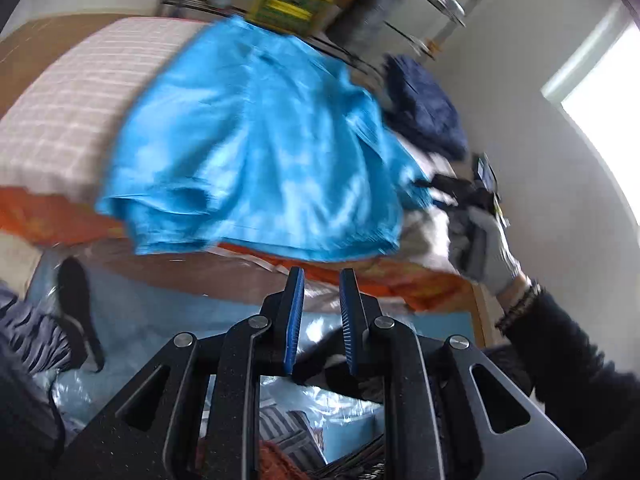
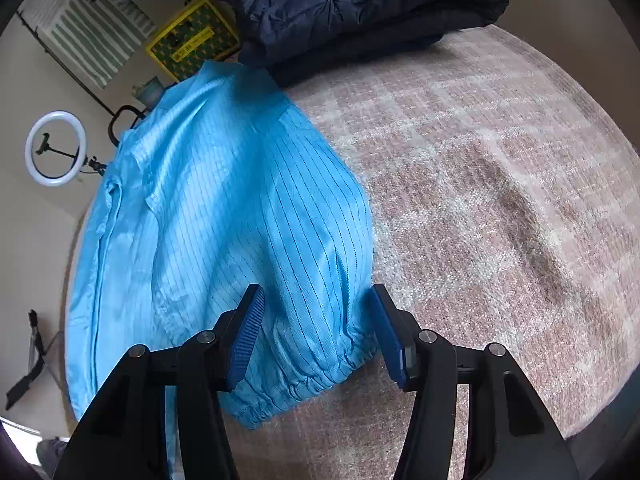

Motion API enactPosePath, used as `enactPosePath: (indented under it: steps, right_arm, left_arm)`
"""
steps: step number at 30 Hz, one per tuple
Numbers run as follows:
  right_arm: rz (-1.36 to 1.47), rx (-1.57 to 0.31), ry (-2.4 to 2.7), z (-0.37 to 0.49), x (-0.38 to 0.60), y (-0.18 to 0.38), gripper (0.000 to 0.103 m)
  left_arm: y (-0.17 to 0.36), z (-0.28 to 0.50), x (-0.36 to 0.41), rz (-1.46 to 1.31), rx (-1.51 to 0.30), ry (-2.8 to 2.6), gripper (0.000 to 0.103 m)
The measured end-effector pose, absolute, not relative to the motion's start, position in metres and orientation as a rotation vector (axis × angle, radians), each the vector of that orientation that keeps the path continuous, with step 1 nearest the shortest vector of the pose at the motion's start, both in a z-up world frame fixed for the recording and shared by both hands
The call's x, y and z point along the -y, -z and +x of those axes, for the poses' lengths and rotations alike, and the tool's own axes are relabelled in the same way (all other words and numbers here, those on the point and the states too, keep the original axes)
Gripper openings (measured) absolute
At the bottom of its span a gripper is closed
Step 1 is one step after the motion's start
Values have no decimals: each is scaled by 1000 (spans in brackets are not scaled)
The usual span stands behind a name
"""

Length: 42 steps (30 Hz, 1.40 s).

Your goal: Fold large clothes

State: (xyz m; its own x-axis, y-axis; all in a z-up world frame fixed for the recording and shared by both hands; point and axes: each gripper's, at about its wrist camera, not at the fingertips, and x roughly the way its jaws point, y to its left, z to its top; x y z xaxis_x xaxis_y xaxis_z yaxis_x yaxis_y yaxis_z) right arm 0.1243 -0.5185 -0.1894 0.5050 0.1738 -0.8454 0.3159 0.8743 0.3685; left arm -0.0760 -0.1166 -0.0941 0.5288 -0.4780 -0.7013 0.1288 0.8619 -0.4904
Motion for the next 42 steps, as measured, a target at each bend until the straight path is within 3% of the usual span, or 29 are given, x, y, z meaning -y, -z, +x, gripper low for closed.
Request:
enactPosePath:
  steps: [6, 8, 9, 11, 14, 16, 27, 34, 42]
  right_arm:
    - [504, -1063, 67, 136, 507, 189, 54]
    - [503, -1069, 52, 140, 502, 188, 49]
    - [503, -1072, 48, 142, 500, 188, 46]
    - [496, -1082, 51, 147, 496, 188, 22]
    - [505, -1081, 57, 151, 496, 186, 8]
    - [495, -1066, 67, 152, 495, 180, 5]
    - [269, -905, 222, 144, 493, 115, 2]
    - [-15, -737, 195, 143, 431, 59, 2]
    - [-282, -654, -78, 136, 316, 51, 2]
  left_arm:
    - [84, -71, 100, -316, -880, 364, 15]
    - [85, -62, 109, -293, -867, 401, 15]
    - [87, -53, 115, -290, -865, 434, 15]
    - [89, -36, 126, -278, -857, 471, 15]
    - [96, -5, 146, -245, -857, 530, 15]
    - [104, 14, 156, -244, -883, 566, 15]
    - [169, 101, 164, -292, -1067, 533, 15]
    - [156, 116, 146, -383, -1024, 519, 15]
    - [134, 125, 112, -452, -940, 466, 15]
